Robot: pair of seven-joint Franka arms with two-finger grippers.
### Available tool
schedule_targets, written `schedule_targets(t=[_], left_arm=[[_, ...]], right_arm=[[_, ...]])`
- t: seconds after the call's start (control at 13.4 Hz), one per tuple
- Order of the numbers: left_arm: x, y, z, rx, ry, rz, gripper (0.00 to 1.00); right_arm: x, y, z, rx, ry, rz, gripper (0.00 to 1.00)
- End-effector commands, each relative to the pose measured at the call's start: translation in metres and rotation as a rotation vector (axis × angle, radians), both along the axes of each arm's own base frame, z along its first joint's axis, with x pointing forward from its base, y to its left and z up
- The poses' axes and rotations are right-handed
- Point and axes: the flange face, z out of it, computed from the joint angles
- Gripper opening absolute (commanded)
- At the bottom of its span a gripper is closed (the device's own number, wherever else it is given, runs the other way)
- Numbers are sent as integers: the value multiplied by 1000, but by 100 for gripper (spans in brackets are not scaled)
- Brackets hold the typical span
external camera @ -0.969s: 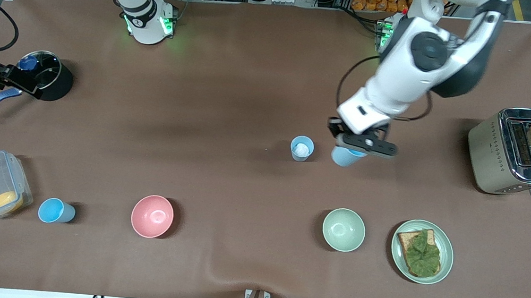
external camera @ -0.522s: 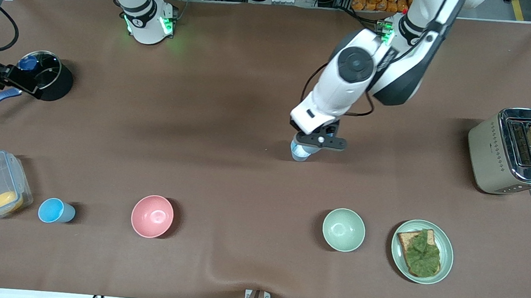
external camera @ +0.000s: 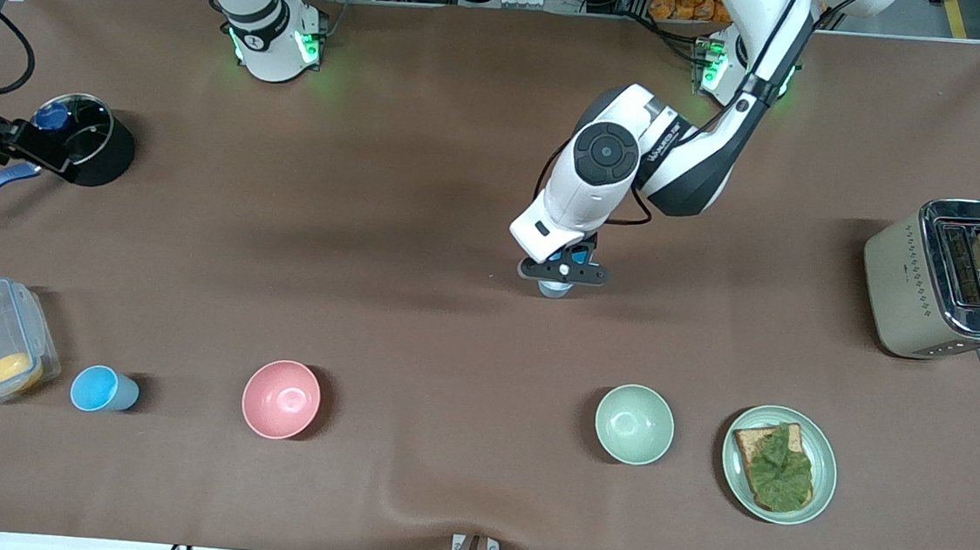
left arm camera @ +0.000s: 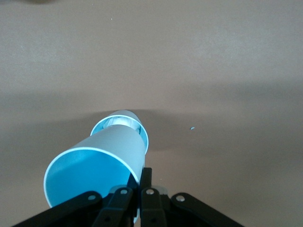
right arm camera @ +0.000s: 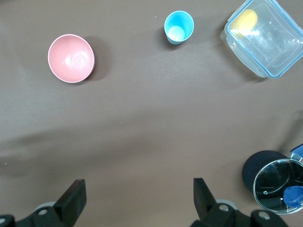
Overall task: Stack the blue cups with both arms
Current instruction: 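Lower the held cup into the placed cup with the left gripper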
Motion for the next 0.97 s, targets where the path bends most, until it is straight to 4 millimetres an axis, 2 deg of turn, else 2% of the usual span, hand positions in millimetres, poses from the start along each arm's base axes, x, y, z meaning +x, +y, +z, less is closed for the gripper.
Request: schedule_targets(t=[0.0,0.3,0.75,0.82,0.89], left_arm=[[2,-4,2,-20,15,30,0],[3,-6,-20,-1,32,26,0],[5,-7,-21,-11,15,23,0],[5,-7,-21,-11,13,16,8],[5,-6,-21,-6,8,5,21]], right_arm=[[-4,-2,1,-16,3,-17,100],[-4,-1,1,-16,3,-15,100],[-4,-1,1,-16,5,-15,100],[-4,-1,1,-16,5,-15,100],[-4,-1,1,-16,6,-15,100]])
